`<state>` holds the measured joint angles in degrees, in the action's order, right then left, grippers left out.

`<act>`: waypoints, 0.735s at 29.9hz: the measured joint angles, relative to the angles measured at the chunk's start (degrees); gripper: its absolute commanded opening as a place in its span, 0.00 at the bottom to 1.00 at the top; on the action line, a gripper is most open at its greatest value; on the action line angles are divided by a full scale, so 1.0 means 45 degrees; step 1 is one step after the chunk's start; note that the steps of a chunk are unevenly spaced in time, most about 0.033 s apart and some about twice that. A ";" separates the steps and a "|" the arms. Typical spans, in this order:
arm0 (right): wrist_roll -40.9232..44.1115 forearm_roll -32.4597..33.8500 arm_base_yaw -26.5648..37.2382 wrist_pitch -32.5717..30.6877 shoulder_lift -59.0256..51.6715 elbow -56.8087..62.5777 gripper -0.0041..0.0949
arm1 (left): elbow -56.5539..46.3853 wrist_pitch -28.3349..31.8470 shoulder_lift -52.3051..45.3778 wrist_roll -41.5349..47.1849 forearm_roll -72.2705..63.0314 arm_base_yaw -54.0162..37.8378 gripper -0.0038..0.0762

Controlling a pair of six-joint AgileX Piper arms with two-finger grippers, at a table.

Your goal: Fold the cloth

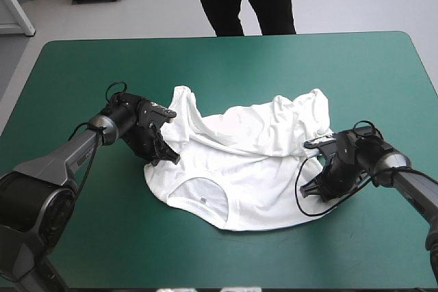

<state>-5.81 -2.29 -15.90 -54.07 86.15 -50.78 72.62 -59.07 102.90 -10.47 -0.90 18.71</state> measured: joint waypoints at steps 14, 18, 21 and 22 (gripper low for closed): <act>-0.0245 -0.0534 -0.0015 -0.0567 -0.0368 -0.0629 0.02 | -0.0070 0.0343 -0.0601 0.0193 0.0061 0.0000 0.04; -0.0233 -0.0517 -0.0015 -0.1551 -0.1174 -0.2024 0.02 | -0.0086 0.0329 -0.1964 0.0218 0.0061 0.0000 0.04; -0.0180 -0.0395 -0.0015 -0.2587 -0.1686 -0.3205 0.02 | -0.0086 0.0007 -0.3226 0.0247 0.0061 0.0000 0.04; -0.0114 -0.0345 -0.0015 -0.2864 -0.1864 -0.3619 0.02 | -0.0096 -0.0069 -0.3602 0.0259 0.0061 0.0000 0.04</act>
<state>-6.32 -3.85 -15.97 -66.96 77.76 -67.07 72.19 -59.38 86.69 -9.30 -0.63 18.71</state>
